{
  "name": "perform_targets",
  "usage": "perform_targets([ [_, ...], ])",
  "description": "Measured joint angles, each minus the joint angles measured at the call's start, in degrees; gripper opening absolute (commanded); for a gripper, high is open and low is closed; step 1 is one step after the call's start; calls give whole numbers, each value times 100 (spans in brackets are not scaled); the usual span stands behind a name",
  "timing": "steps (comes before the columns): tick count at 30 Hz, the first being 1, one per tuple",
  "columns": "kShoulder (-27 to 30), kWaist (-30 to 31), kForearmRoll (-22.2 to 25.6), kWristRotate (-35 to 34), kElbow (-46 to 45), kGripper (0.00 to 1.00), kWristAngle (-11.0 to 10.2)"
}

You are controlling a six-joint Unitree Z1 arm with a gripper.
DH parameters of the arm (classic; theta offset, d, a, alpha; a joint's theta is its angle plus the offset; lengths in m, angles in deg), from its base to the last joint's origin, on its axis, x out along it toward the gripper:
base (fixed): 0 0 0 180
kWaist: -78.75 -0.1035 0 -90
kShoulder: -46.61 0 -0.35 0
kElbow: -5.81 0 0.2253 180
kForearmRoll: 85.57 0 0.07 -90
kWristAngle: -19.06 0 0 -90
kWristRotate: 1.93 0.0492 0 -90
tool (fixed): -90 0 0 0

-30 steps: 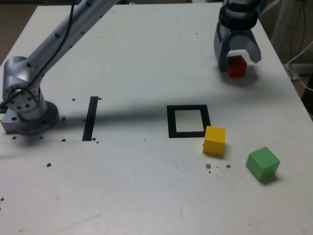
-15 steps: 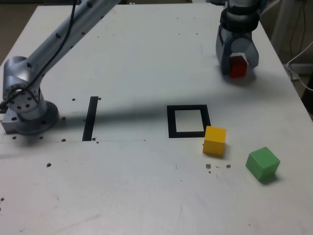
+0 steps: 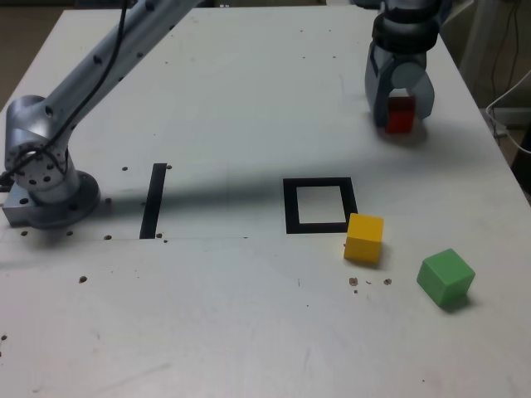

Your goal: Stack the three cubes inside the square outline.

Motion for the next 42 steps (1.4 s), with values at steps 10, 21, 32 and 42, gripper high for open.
perform_targets([
  [10, 684, 65, 28, 4, -719, 19, -74],
  [21, 2092, 302, -558, -93, -2399, 19, -139],
  [32, 3122, 877, -1580, -743, -4500, 19, -148],
  [42, 3395, 1300, -1980, -1201, -5466, 19, -249],
])
